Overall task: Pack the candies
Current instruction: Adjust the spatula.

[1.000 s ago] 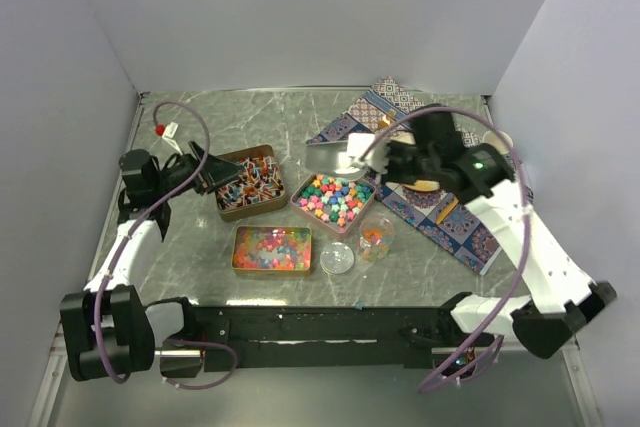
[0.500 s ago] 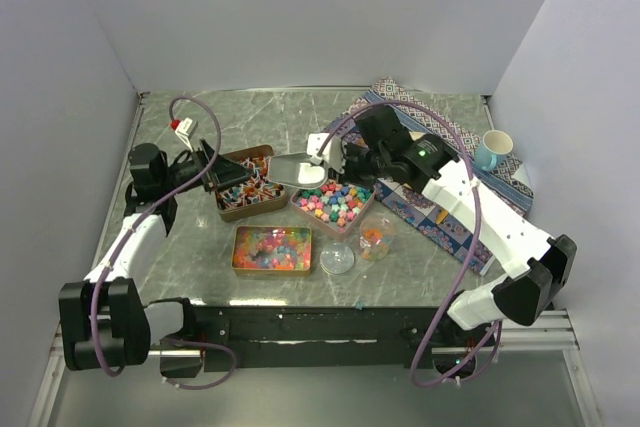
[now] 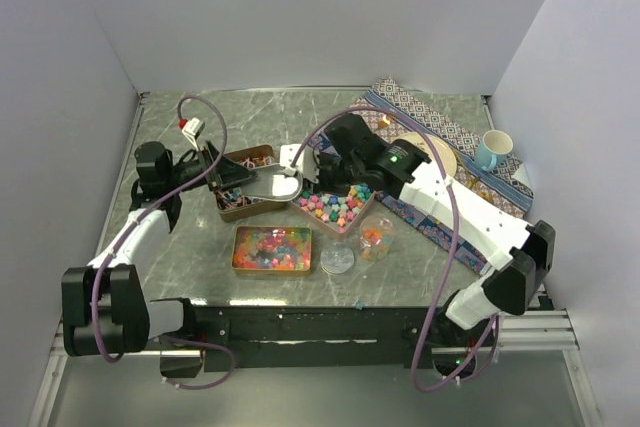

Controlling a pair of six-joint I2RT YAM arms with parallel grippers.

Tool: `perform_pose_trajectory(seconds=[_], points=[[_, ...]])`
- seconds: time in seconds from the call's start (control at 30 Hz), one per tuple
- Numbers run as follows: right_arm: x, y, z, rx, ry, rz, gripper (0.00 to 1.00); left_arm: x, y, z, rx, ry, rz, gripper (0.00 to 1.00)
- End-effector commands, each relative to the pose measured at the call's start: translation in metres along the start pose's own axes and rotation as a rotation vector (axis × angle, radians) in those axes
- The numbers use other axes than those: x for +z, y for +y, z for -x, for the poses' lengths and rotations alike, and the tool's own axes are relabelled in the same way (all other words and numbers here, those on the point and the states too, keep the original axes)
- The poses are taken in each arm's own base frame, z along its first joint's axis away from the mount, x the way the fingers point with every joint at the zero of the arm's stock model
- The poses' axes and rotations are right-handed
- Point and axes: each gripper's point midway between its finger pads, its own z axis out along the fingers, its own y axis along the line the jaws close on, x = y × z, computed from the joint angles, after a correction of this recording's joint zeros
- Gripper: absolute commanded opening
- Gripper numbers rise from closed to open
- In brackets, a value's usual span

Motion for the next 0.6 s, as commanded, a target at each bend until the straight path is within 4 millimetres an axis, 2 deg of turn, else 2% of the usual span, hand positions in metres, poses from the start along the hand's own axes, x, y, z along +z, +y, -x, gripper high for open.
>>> perform_pose_trajectory(seconds=[0.0,0.13,0.2,0.23,0.27,0.37,0.43,0.47,0.57], points=[[-0.005,-0.031,0.043,0.026,-0.131,-0.103,0.00,0.001,-0.021,-0.002,0.087,0.047,-0.071,0.50],[0.001,-0.035,0.048,0.065,-0.147,-0.113,0.00,-0.001,-0.018,-0.010,0.063,0.059,-0.071,0.43],[0.001,-0.036,0.054,0.072,-0.167,-0.108,0.00,-0.002,-0.019,-0.013,0.068,0.060,-0.080,0.31],[0.002,-0.036,0.056,0.079,-0.173,-0.102,0.00,-0.002,-0.019,-0.014,0.068,0.066,-0.085,0.21],[0.003,-0.035,0.057,0.082,-0.178,-0.096,0.00,-0.003,-0.021,-0.013,0.089,0.065,-0.095,0.01],[0.002,-0.029,0.063,0.071,-0.203,-0.052,0.00,-0.004,-0.027,-0.013,0.125,0.074,-0.128,0.01],[0.001,-0.024,0.068,0.085,-0.223,-0.025,0.21,-0.005,-0.029,-0.014,0.097,0.084,-0.139,0.01],[0.000,-0.020,0.069,0.090,-0.231,-0.011,0.39,-0.006,-0.031,-0.012,0.097,0.079,-0.144,0.01],[-0.002,-0.013,0.066,0.113,-0.244,0.003,0.57,-0.007,-0.034,-0.012,0.096,0.078,-0.151,0.01]])
